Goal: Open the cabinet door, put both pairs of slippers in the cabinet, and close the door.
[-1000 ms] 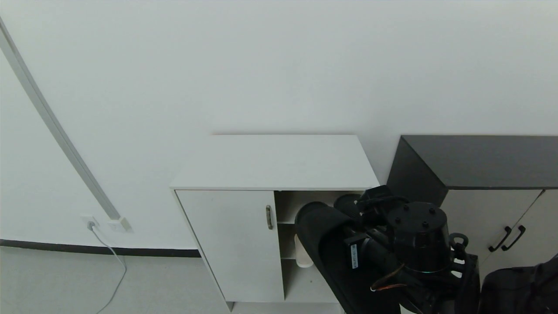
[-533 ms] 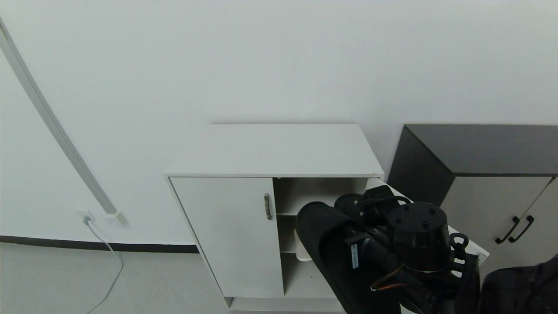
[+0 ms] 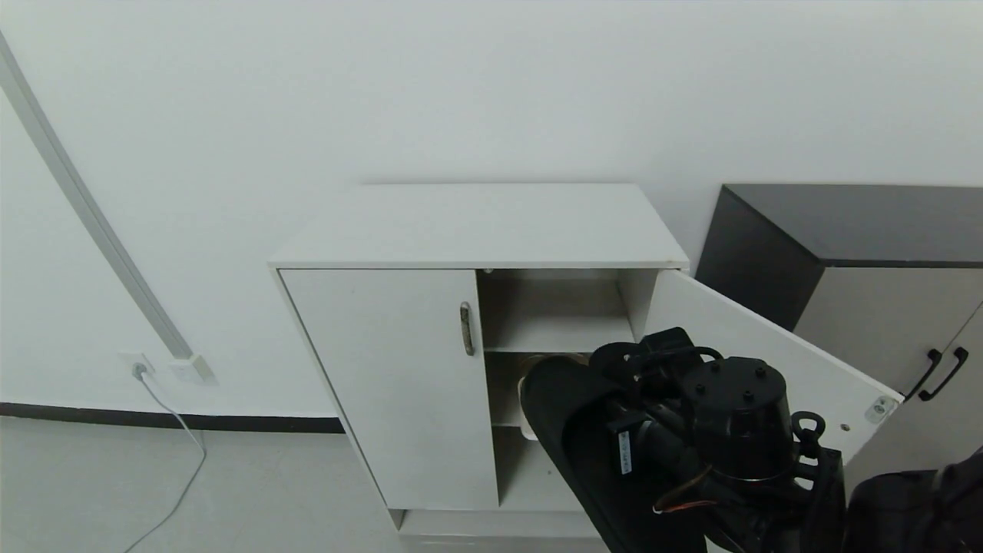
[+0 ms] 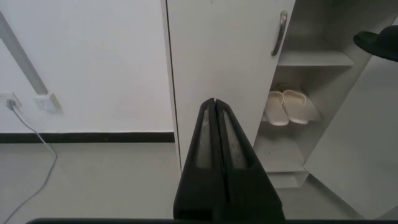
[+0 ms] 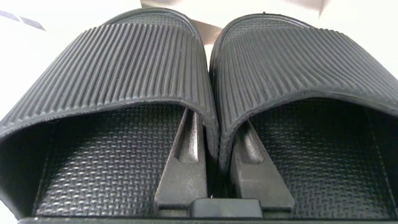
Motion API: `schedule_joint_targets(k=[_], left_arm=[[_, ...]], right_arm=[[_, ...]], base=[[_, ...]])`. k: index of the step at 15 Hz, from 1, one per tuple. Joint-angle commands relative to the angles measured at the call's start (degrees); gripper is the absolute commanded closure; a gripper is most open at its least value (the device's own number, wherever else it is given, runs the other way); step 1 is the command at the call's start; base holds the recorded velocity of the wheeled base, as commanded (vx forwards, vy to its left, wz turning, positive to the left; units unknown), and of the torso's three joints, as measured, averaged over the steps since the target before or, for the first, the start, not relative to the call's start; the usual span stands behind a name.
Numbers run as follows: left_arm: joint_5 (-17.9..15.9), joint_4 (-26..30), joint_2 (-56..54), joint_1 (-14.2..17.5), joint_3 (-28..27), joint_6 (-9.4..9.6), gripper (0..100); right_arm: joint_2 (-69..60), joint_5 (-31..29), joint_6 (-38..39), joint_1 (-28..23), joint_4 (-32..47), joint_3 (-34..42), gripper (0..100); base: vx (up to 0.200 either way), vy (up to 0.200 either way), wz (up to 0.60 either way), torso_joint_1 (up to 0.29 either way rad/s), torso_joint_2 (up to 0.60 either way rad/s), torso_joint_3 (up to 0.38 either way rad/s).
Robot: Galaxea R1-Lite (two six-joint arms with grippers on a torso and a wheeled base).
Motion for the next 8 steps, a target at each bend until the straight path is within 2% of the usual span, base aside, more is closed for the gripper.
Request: schedule_joint_targets(k=[1, 8], left_arm=[[-0.07, 0.0, 0.02, 0.01, 0.01, -0.01, 100], [0.02, 0.0, 0.02, 0.01, 0.01, -0.01, 100]], right_arm=[[0.35, -0.01, 0.02, 0.01, -0.03, 0.1, 100], [0.44, -0.01, -0.07, 0.01, -0.12, 0.27, 100]], base=[[0.0, 0.0, 0.0, -0.193, 0.52, 0.32], [0.0, 0.0, 0.0, -0.177, 0.5, 0.32]])
